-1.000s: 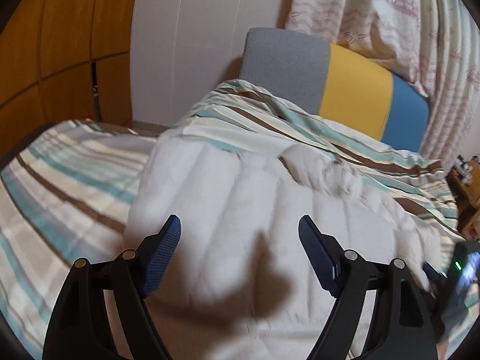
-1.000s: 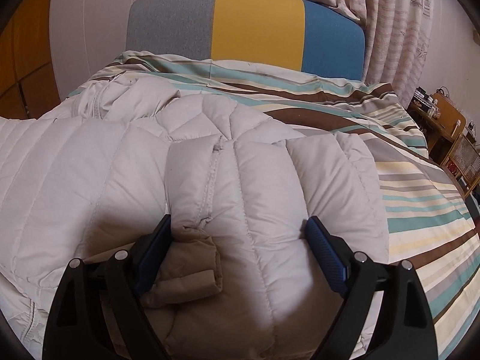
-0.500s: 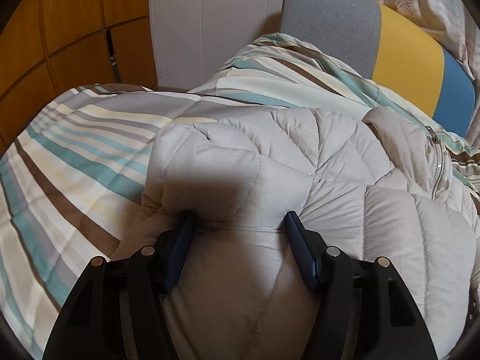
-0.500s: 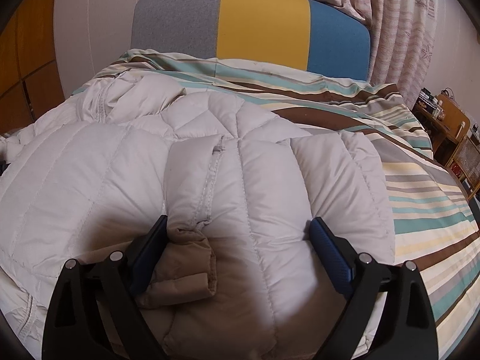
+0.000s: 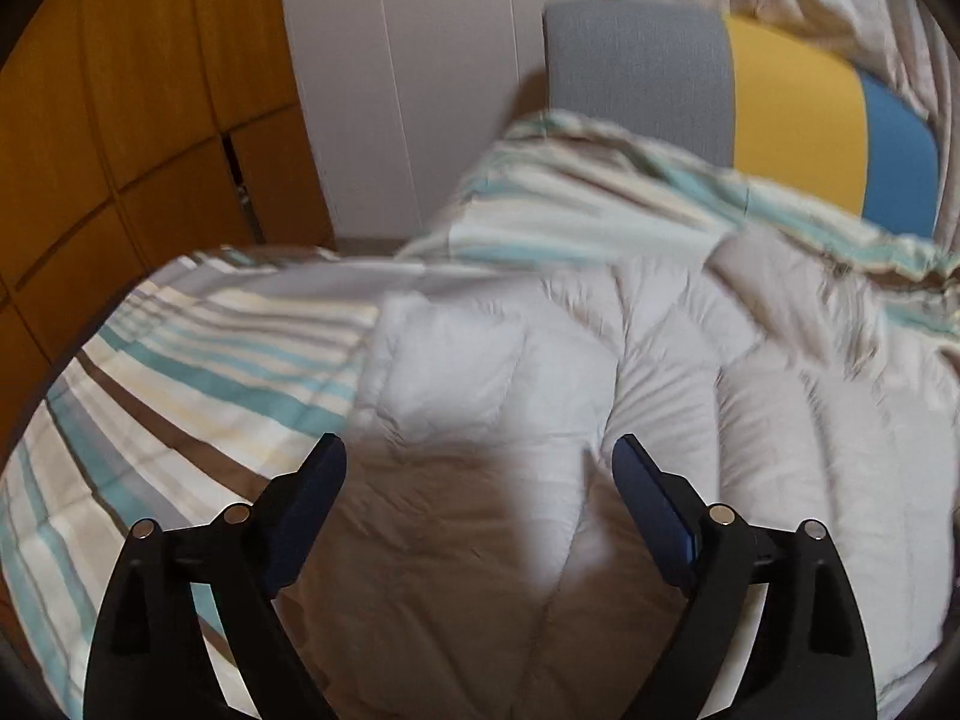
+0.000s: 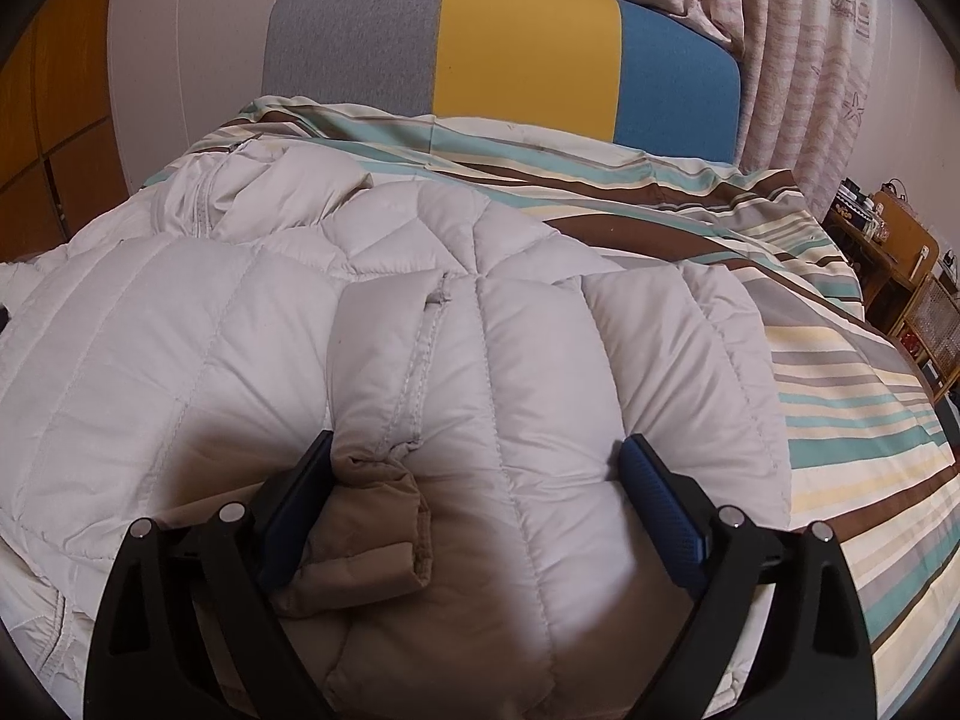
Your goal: Fold large clothes
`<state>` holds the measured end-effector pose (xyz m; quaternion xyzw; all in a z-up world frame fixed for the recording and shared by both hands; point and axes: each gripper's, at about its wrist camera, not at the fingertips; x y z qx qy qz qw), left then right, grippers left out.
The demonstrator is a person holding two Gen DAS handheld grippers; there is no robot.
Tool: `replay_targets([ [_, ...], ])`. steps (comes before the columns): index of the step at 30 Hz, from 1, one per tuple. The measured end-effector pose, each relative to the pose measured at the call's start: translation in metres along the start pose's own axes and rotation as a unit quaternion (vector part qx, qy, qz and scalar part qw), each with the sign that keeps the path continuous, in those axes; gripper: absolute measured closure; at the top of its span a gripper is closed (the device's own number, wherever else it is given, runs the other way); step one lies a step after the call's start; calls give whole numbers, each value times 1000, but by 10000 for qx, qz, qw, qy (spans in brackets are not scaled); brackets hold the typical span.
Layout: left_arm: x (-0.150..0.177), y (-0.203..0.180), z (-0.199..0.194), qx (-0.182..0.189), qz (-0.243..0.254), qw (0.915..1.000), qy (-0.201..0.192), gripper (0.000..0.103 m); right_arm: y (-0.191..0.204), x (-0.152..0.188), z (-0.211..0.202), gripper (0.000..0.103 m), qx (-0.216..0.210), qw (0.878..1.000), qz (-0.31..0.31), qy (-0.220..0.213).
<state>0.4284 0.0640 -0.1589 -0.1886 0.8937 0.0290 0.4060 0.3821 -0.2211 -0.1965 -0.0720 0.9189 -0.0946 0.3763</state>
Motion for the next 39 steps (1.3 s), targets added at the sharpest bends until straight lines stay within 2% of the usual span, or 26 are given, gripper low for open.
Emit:
replay_targets([
  [2, -8, 2, 5, -32, -87, 9999, 99, 13, 0, 0, 0, 11, 5, 10000, -2, -3],
  [5, -20, 10, 32, -345, -259, 9981, 449, 13, 0, 0, 0, 11, 0, 10000, 1, -2],
  [6, -22, 15, 45, -424, -315, 9967, 619, 10, 0, 0, 0, 10, -6, 10000, 4, -6],
  [8, -19, 24, 63, -238, -466, 9937, 991, 9, 0, 0, 0, 10, -11, 10000, -1, -6],
  [10, -13, 37, 73, 52, -791, 9900, 1165, 6, 0, 0, 0, 10, -15, 10000, -8, -5],
  [12, -9, 40, 74, 144, -832, 9907, 1069, 5, 1, 0, 0, 9, -8, 10000, -29, -4],
  [14, -6, 34, 74, 7, -665, 9930, 975, 4, 2, 0, 0, 9, 4, 10000, -45, -1],
  [20, -6, 36, 72, 105, -744, 9927, 948, 3, 4, -1, 0, 9, 56, 10000, -74, 14],
  [23, -7, 39, 58, 71, -773, 9926, 933, 3, 4, -1, 0, 9, 58, 10000, -73, 17],
  [24, -7, 38, 49, 32, -715, 9935, 880, 3, 4, -1, 0, 9, 60, 10000, -77, 16],
  [26, -7, 32, 18, 20, -447, 9980, 457, 3, 3, -1, 0, 9, 58, 10000, -75, 14],
  [29, 2, 16, -24, 328, -1, 9994, 52, 3, 3, -1, 0, 9, 28, 10000, -52, 6],
  [31, 12, 0, -39, 536, 279, 9981, 79, 3, 3, -2, 1, 9, 1, 10000, -36, 12],
  [33, 25, -19, -42, 728, 588, 9952, 303, 3, 3, -3, 1, 8, -23, 10000, -43, 67],
  [36, 47, -43, -34, 518, 1123, 9916, 366, 3, -2, -9, -3, 8, -206, 9992, -84, 320],
  [39, 56, -46, -28, 409, 1217, 9912, 313, 3, -15, -7, -22, 7, -321, 9992, 82, 243],
])
Point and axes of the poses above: each gripper's, at about its wrist camera, not at the fingertips, and z roughly the way its jaws point, y to its left, x to its underside, and after that the axes turned 13 degrees about -z, right-handed
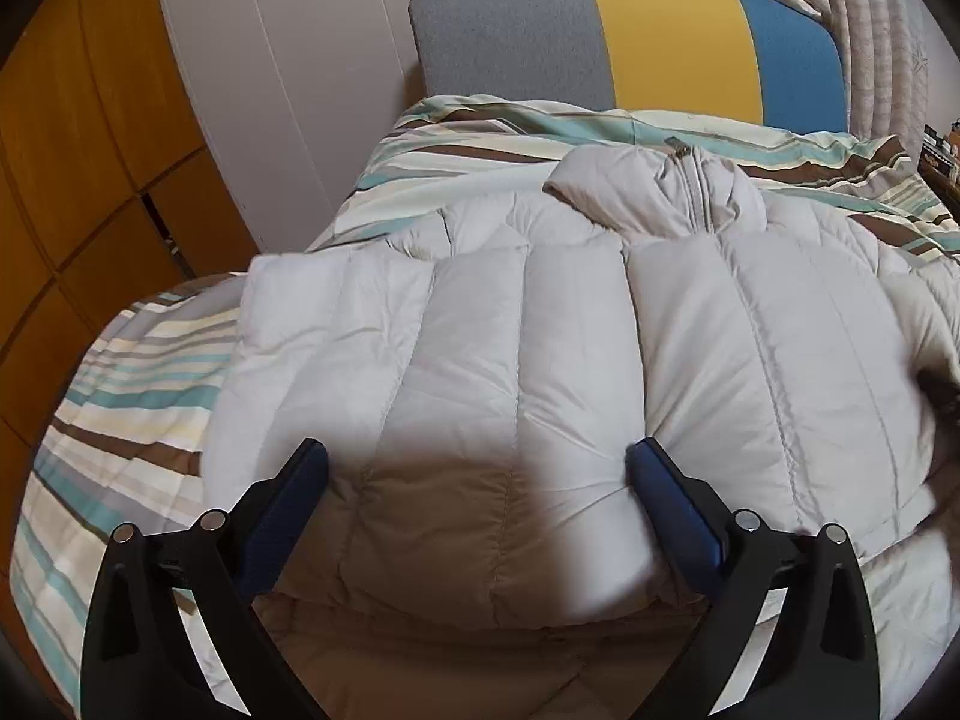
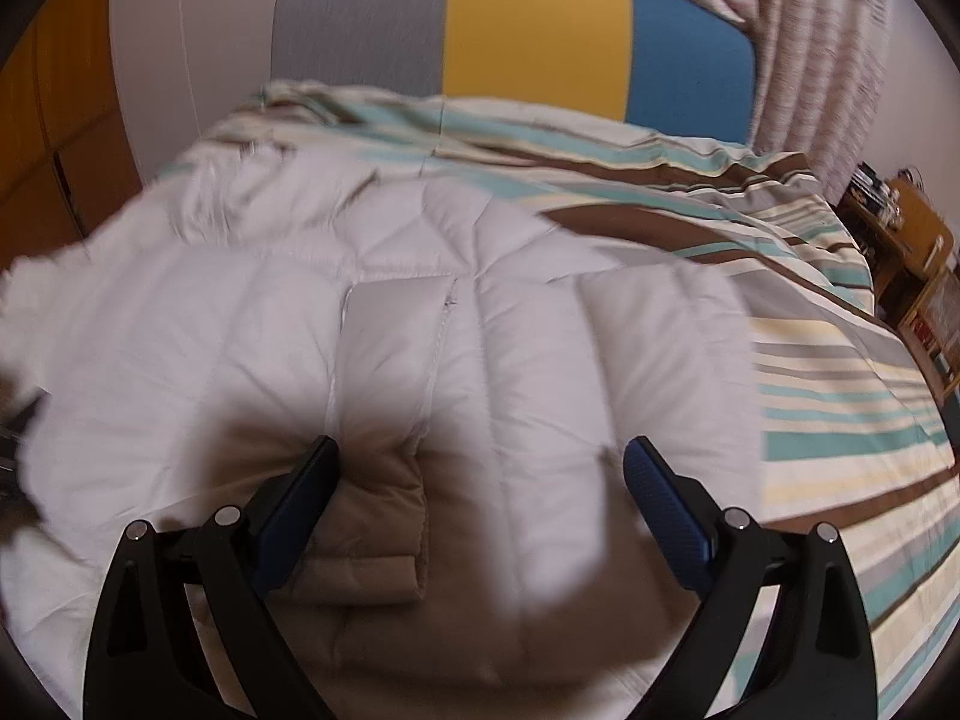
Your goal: Fold large clothes
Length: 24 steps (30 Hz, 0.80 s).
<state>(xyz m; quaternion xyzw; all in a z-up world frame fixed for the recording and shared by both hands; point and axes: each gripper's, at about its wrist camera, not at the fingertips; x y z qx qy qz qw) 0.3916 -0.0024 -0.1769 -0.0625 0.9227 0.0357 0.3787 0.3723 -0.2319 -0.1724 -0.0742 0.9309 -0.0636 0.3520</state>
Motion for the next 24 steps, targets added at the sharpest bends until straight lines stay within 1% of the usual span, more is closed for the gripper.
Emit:
replay_targets([
  [3, 4, 7, 9, 192, -187, 9996, 130, 3, -3, 9, -2, 4, 30, 10000, -32, 43],
  [5, 5, 11, 16, 292, -228, 9991, 189, 3, 0, 18, 7, 3, 0, 10000, -27, -9],
  [7, 7, 13, 20, 357, -283, 9986, 249, 3, 5, 23, 13, 2, 79, 9999, -43, -61],
  [11, 9, 10, 27, 350, -289, 9985, 300, 3, 12, 22, 15, 2, 308, 9993, -209, -78],
  [18, 9, 8, 27, 332, -277, 9988, 250, 3, 10, 23, 15, 2, 317, 9992, -204, -108],
  [22, 11, 11, 21, 361, -316, 9987, 176, 3, 10, 23, 15, 2, 291, 9993, -183, -114],
  [24, 14, 11, 14, 297, -292, 9991, 94, 3, 10, 23, 14, 2, 288, 9994, -177, -120],
])
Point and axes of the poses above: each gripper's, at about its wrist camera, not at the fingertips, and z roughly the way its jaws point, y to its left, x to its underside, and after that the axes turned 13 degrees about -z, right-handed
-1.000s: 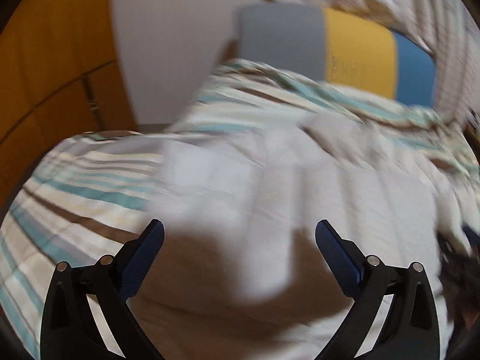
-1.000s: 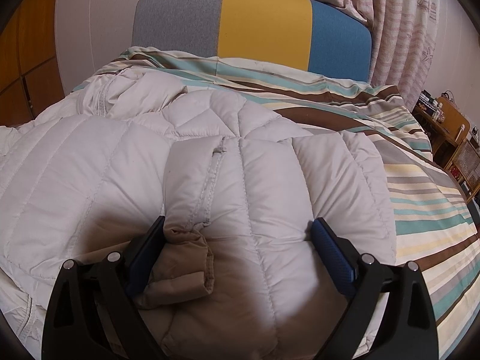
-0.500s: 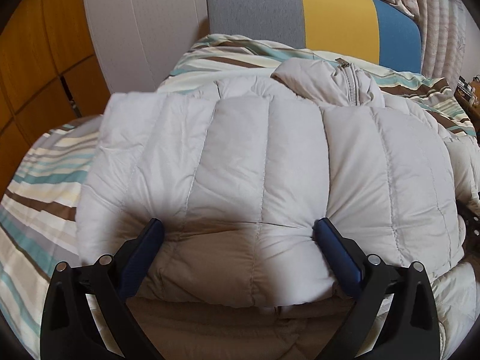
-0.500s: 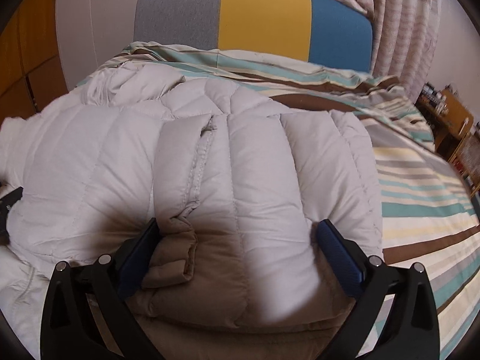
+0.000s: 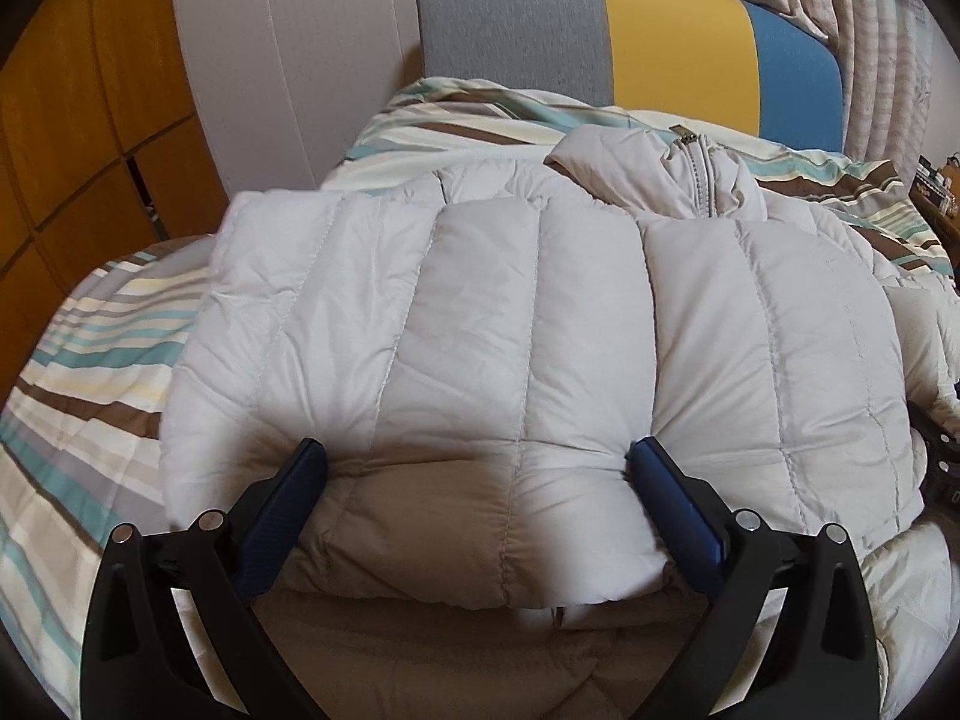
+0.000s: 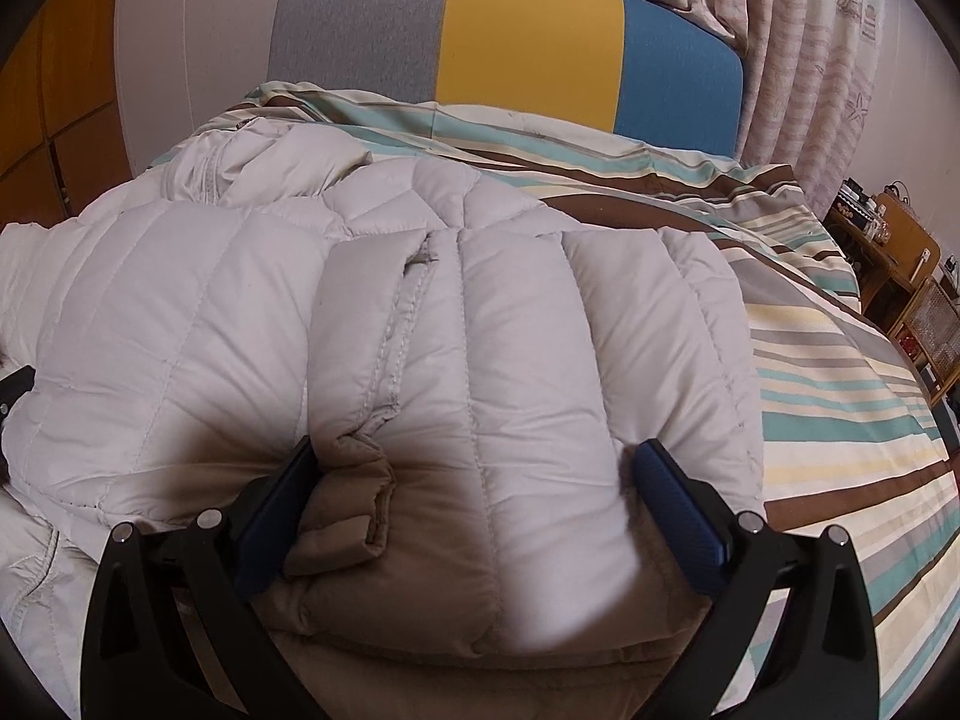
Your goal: Fold large clothes
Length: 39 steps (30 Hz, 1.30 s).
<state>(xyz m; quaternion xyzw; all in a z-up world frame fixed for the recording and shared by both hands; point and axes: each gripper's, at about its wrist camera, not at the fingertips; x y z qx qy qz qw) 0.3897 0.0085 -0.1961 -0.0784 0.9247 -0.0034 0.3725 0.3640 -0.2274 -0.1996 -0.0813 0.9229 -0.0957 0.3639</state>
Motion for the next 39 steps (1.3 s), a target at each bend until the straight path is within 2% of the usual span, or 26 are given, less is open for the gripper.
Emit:
replay_targets([
  [5, 4, 3, -26, -54, -24, 10000, -57, 3, -1, 0, 0, 2, -12, 10000, 8, 2],
  [10, 19, 27, -53, -29, -656, 9978, 129, 3, -1, 0, 0, 2, -40, 10000, 25, 2],
  [13, 30, 40, -66, 35, -913, 9953, 327, 3, -8, -2, -4, 2, -252, 9996, 101, 117],
  [17, 48, 61, -94, 31, -1017, 9945, 247, 3, -21, 7, -38, 2, -532, 9982, 236, 143],
  [24, 87, 92, -140, -129, -819, 9966, 4, 3, -37, 63, -114, 6, -752, 9966, 343, -47],
  [31, 124, 129, -179, -273, -1023, 9942, -166, 3, -70, 138, -171, 11, -858, 9911, 1016, -10],
  [35, 143, 150, -192, -397, -1091, 9931, -172, 3, -84, 171, -197, 15, -839, 9900, 1136, 65],
  [39, 155, 167, -200, -305, -1301, 9910, -88, 3, -89, 194, -213, 20, -979, 9880, 1187, 139],
])
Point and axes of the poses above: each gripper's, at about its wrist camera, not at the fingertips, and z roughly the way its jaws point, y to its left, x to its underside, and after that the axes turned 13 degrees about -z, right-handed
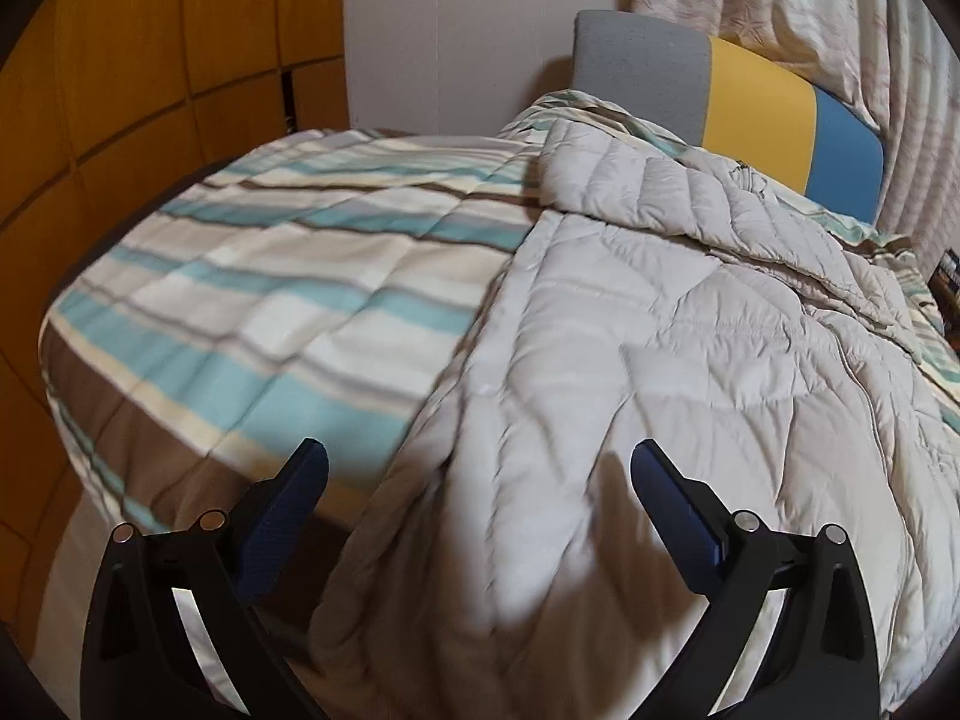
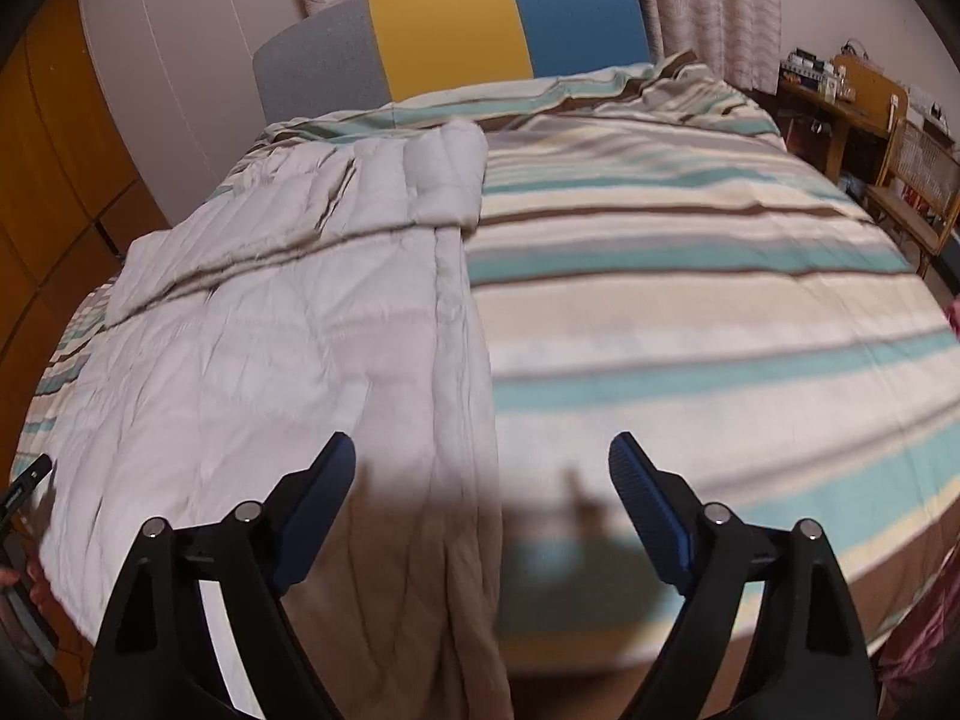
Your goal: Fold large clothes
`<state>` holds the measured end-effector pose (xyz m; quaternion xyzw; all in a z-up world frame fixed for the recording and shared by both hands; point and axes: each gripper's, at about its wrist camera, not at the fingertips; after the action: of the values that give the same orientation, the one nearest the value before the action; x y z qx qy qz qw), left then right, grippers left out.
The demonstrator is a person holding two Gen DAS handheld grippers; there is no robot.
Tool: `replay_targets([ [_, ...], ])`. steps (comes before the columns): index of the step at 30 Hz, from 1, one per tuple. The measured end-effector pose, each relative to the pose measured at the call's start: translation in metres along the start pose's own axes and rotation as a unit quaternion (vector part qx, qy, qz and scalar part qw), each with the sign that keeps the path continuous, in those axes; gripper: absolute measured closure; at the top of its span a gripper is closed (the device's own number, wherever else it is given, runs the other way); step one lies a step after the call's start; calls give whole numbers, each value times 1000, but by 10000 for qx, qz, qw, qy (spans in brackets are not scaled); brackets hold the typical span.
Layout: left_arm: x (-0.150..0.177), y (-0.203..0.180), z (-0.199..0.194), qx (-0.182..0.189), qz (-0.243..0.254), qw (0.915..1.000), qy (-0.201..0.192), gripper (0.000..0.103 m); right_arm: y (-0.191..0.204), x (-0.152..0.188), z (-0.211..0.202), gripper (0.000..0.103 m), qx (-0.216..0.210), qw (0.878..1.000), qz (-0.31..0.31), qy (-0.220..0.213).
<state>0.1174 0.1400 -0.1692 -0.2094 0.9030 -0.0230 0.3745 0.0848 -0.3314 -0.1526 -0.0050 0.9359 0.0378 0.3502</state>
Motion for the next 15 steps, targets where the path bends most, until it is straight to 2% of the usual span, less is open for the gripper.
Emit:
replay_targets([
  [2, 4, 7, -5, 156, -84, 9998, 75, 7, 2, 11, -7, 21, -97, 9999, -12, 50],
  [8, 28, 11, -14, 457, -21, 9986, 279, 8, 9, 40, -13, 23, -387, 9989, 73, 269],
  [10, 36, 11, -16, 547, 16, 9980, 329, 14, 11, 48, -11, 25, -460, 9982, 104, 373],
  [15, 46, 7, -19, 670, 119, 9970, 369, 25, 16, 57, -6, 45, -766, 9962, 212, 362],
])
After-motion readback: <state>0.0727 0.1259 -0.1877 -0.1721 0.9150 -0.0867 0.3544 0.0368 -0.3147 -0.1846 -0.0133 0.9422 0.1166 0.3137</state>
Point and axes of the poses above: each gripper's, at about its wrist camera, not at the fingertips, and z roughly the way its jaws point, y to its left, x to its underside, and after that the axes turned 13 degrees about -z, right-handed
